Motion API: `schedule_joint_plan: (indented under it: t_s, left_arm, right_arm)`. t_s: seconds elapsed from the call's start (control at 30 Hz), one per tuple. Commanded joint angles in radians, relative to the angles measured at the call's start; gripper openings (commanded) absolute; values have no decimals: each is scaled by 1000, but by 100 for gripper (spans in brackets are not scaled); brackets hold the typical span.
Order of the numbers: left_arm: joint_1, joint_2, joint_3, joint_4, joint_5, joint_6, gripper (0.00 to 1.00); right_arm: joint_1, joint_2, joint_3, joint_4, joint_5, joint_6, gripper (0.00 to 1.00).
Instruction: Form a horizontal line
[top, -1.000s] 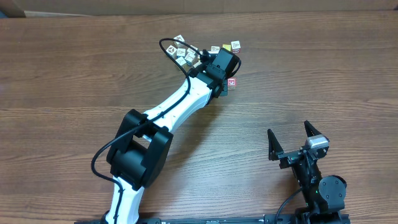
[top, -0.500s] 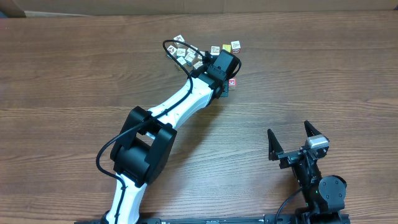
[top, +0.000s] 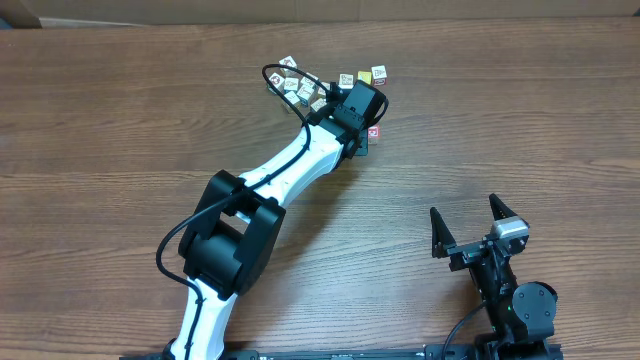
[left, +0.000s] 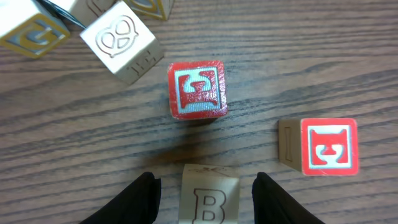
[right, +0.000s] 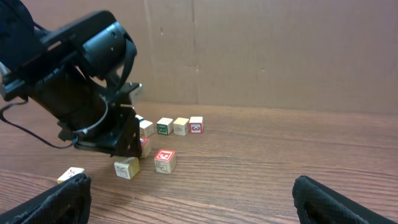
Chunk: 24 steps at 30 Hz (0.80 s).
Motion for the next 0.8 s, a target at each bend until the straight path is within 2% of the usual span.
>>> schedule_joint_plan:
  t_s: [0.0,0.33,0.43,0.77]
  left_arm:
    - [0,39,14,6,8,20,45]
    - [0,39,14,17,8,20,44]
    - [-1,39,14,16,21,20,39]
    - [-1,39,14,-6,27,20,31]
  right_arm:
    - [-3,-8,-10,3,-3,-4,100]
    - [-3,-8,-10,3,-3,-4,100]
    - [-3,-8,-10,3,-3,-4,100]
    - [-3,-8,-10,3,-3,-4,100]
